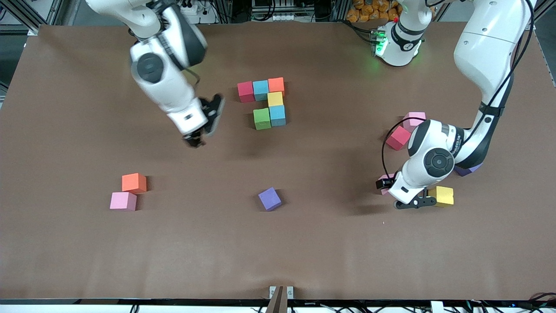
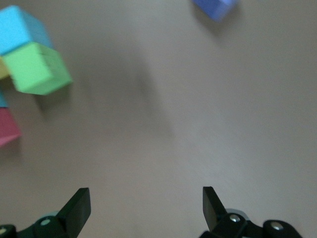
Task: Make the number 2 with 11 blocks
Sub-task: 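Open the right gripper and move it toward the orange cube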
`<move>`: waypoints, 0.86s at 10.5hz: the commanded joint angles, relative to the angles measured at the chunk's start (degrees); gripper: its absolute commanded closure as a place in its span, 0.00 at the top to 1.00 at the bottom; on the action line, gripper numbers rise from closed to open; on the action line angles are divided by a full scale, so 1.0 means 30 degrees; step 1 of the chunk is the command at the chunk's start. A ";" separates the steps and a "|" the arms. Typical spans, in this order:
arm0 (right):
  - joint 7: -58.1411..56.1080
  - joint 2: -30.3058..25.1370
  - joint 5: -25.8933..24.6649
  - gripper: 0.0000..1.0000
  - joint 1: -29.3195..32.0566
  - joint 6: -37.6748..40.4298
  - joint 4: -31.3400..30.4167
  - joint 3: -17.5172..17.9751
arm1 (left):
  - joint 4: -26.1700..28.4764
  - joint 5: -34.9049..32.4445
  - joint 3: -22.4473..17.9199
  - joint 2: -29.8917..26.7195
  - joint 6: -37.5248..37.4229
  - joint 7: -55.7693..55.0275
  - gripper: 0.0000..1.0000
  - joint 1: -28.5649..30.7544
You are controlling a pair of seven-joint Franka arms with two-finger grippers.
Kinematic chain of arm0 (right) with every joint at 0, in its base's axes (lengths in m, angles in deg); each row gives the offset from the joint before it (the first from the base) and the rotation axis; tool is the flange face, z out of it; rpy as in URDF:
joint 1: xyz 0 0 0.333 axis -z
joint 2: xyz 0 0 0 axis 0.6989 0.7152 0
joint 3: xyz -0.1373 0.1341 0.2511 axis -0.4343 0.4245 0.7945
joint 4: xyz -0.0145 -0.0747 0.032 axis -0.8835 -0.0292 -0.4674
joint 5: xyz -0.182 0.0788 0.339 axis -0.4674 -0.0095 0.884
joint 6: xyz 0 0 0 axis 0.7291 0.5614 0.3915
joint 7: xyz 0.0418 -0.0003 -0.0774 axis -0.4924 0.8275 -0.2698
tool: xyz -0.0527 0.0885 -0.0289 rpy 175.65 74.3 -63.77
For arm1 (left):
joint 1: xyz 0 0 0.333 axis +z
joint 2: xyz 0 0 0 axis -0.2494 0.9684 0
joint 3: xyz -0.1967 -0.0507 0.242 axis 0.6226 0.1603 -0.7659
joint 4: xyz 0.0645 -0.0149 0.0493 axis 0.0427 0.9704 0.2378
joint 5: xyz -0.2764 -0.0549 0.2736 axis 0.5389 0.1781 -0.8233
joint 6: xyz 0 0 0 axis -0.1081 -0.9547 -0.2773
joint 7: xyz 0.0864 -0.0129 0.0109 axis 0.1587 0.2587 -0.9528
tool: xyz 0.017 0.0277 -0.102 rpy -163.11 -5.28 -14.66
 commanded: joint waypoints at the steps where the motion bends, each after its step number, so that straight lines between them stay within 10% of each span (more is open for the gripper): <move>1: -0.0049 0.0864 -0.0010 1.00 0.3312 0.0158 0.0933 0.0164 | -0.0212 -0.0075 -0.0140 0.0469 0.0378 -0.0248 1.00 -0.0238; 3: -0.0077 0.2587 -0.0097 1.00 0.5837 0.0011 0.2070 -0.0184 | -0.0183 -0.0104 -0.0140 0.0587 0.0379 -0.0248 0.98 -0.0298; 6: 0.0650 0.4759 0.0309 1.00 0.7571 -0.2558 0.2489 -0.1125 | -0.0328 -0.0426 -0.0140 0.0588 0.0379 0.0278 0.00 -0.0647; 9: 0.4913 0.5526 0.1953 1.00 0.6705 -0.2743 0.2459 -0.2583 | -0.0999 -0.1561 0.0123 -0.0055 0.0263 0.1384 0.00 -0.1846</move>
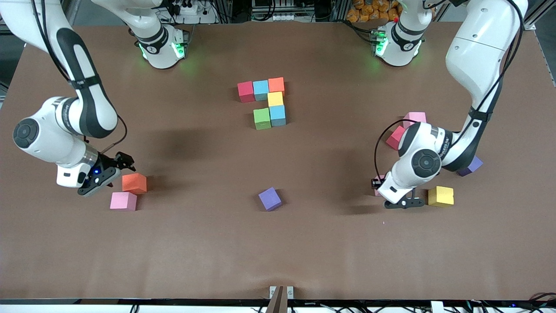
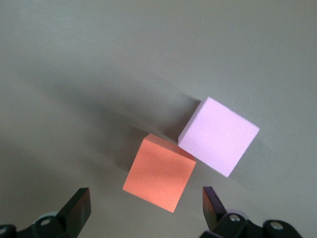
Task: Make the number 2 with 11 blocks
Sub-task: 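Carry the pink cube to the stack while the right gripper grasps orange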
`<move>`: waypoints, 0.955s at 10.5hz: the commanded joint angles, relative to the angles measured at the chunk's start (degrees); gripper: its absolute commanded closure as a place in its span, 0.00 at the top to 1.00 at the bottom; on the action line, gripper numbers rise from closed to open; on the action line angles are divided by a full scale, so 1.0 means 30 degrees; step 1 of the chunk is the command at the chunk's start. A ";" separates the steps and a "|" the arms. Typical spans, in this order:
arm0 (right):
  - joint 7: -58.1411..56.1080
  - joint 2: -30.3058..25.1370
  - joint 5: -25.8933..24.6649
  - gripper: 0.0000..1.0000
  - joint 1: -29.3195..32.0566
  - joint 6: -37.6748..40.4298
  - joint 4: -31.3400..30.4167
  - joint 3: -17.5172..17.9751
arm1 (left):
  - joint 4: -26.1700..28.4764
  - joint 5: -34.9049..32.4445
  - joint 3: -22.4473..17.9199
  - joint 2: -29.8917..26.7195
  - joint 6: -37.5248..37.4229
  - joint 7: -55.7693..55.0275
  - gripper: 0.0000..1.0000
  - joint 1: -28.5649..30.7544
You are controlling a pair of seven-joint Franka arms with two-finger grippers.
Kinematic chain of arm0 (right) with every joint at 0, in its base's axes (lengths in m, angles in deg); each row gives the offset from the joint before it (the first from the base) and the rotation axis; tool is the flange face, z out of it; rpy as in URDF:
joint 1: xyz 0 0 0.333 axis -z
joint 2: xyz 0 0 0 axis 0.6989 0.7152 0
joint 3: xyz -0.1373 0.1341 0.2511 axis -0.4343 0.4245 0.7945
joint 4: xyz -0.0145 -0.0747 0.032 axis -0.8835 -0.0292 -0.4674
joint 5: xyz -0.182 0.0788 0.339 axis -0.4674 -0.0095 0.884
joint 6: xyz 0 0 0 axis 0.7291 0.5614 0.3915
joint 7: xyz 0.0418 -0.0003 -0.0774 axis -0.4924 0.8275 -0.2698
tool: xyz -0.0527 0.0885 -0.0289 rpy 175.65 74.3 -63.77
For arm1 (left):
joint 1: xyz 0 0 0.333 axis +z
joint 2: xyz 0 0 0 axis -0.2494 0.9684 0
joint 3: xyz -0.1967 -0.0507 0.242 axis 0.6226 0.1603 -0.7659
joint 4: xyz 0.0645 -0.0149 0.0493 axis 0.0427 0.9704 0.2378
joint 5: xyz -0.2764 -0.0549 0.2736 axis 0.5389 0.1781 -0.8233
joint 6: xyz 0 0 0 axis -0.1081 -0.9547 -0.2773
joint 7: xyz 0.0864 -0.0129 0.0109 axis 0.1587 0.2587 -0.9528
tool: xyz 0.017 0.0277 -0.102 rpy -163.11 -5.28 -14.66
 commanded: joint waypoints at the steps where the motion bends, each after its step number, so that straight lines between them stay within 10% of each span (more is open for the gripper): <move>1: 0.3748 0.0606 0.0468 1.00 -0.1687 0.0029 0.0457 -0.1617 | -0.0616 -0.1308 0.0300 -0.0692 -0.0236 0.1834 0.00 -0.0898; 10: 0.4379 0.2310 0.2374 1.00 -0.2984 -0.2902 0.0369 -0.2621 | -0.3252 -0.1544 0.4199 -0.1985 -0.3635 0.3662 0.00 -0.7333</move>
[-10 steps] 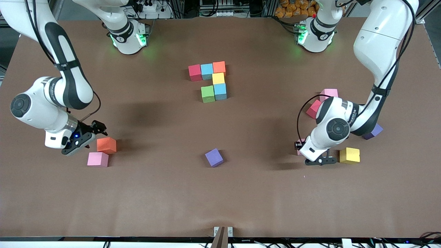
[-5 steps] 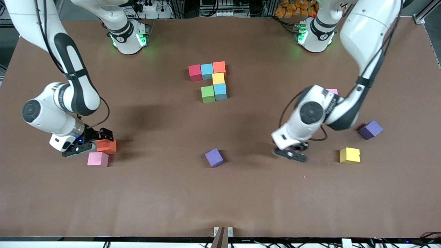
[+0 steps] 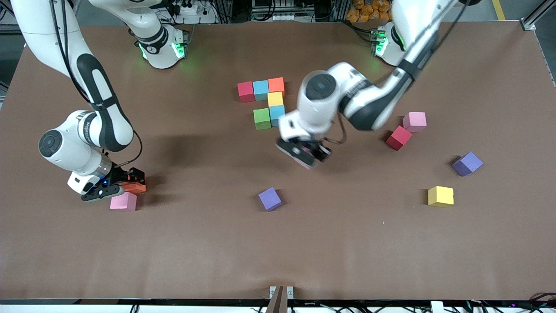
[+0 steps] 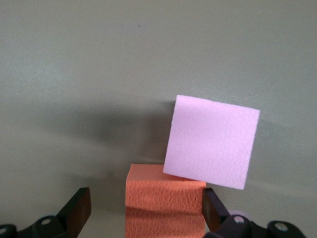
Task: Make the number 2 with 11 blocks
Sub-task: 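Carry the pink cube to the stack while the right gripper grasps orange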
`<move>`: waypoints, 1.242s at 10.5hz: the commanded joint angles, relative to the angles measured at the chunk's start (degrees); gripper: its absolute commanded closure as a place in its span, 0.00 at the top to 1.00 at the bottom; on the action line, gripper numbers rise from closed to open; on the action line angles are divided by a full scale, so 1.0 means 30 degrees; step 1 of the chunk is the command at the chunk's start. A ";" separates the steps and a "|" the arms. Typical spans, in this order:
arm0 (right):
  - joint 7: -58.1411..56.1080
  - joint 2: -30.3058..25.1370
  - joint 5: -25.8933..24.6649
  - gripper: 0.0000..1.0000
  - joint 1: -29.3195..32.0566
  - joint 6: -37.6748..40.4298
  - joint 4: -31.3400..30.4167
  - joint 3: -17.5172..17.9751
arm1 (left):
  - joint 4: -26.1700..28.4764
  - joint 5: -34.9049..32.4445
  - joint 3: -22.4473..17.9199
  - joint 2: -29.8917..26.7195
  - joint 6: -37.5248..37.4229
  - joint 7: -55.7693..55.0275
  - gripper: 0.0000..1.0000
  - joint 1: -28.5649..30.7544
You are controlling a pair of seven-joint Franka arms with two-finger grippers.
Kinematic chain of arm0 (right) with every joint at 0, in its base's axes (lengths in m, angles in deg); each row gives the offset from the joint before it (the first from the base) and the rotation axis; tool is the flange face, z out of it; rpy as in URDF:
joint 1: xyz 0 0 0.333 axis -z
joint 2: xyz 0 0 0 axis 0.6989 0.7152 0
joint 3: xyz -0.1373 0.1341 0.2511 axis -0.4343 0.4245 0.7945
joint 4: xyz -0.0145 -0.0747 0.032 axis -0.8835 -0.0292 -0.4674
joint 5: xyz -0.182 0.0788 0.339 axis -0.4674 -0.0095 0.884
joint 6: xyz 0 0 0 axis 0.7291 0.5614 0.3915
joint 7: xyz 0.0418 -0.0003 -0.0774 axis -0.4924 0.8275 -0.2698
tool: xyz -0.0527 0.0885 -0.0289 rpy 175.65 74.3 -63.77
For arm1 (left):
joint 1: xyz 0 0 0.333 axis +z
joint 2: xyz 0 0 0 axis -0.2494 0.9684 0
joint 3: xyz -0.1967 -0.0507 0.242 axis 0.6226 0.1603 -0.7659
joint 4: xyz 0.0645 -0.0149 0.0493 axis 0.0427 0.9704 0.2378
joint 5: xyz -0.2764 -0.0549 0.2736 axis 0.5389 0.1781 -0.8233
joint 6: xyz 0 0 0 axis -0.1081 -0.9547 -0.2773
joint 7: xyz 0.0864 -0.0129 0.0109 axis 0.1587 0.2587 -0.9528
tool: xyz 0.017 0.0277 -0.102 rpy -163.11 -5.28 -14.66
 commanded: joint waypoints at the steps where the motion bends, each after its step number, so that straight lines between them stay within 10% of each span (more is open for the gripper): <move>1: -0.0233 0.0035 0.0192 1.00 -0.0379 0.0181 0.0398 -0.0473 | -0.0482 -0.0591 -0.0200 0.0114 -0.0451 0.0328 0.00 -0.1962; 13: -0.0204 0.0648 0.0397 1.00 -0.0701 0.0330 -0.0039 -0.0826 | -0.6865 0.1694 -0.4037 0.5181 -0.1124 0.1413 0.00 -1.0753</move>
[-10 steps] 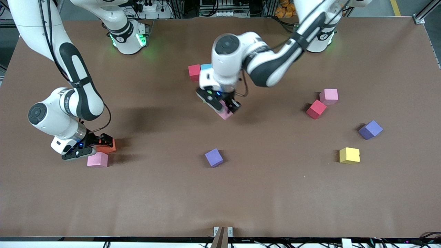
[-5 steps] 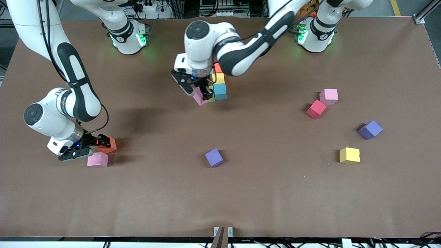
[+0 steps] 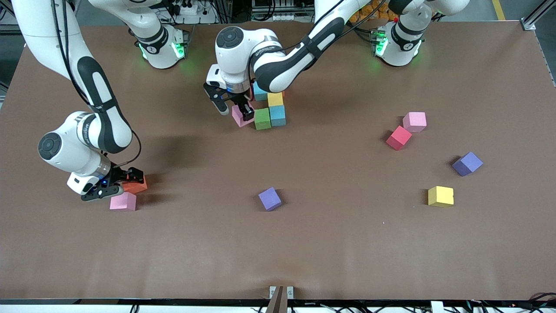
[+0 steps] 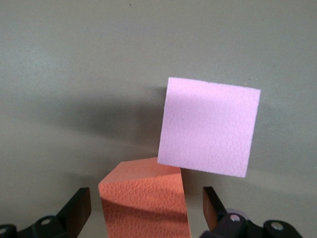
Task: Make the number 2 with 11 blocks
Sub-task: 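Lower the pink cube beside the green cube with the left gripper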
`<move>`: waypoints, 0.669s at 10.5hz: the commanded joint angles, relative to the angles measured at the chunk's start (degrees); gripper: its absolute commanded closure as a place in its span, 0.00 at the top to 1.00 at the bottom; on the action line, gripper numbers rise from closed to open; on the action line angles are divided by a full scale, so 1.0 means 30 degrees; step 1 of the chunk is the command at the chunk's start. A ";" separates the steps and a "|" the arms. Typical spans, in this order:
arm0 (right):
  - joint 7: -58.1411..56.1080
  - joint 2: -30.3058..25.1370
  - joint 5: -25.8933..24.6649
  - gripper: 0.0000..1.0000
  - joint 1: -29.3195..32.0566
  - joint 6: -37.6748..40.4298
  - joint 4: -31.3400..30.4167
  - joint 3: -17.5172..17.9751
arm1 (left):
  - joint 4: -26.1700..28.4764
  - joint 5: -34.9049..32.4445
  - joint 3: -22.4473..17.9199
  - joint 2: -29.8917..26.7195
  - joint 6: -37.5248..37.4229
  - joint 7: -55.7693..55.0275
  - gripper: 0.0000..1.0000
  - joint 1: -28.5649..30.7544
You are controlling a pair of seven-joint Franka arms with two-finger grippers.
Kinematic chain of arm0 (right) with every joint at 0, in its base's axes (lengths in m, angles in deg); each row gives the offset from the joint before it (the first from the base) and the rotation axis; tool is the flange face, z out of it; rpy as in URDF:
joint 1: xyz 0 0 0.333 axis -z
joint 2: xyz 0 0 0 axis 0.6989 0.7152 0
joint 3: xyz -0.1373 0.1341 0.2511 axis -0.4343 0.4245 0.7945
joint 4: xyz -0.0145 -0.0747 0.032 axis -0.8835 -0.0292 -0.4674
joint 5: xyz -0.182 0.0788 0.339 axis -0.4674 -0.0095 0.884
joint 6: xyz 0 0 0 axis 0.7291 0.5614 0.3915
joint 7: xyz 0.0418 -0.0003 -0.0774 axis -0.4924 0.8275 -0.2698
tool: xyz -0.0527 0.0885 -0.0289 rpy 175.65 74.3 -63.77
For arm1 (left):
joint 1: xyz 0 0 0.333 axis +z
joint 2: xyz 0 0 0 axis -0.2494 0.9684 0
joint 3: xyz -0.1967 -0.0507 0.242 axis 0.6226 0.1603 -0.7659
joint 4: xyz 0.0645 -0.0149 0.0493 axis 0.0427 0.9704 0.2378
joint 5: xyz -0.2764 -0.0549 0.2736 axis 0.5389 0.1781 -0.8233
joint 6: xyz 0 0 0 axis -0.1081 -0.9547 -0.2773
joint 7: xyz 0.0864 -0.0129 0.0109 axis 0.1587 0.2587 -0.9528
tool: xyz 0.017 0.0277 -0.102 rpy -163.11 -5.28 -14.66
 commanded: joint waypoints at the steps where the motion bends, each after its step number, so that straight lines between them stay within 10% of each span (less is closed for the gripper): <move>1: -0.0127 0.0387 0.0394 1.00 -0.0308 -0.0664 -0.0139 -0.0220 | -0.1764 0.0616 -0.0977 0.0968 -0.0757 0.1089 0.00 -0.1193; 4: -0.0274 0.0418 0.0394 1.00 -0.0600 -0.0640 -0.0111 -0.0191 | -0.1826 0.0791 -0.1273 0.1555 -0.0728 0.2904 0.00 -0.1722; 7: -0.1116 0.0447 0.0335 0.63 -0.0806 -0.0551 -0.0111 -0.0161 | -0.2089 0.2660 -0.2678 0.1936 -0.0670 0.5277 0.00 -0.2543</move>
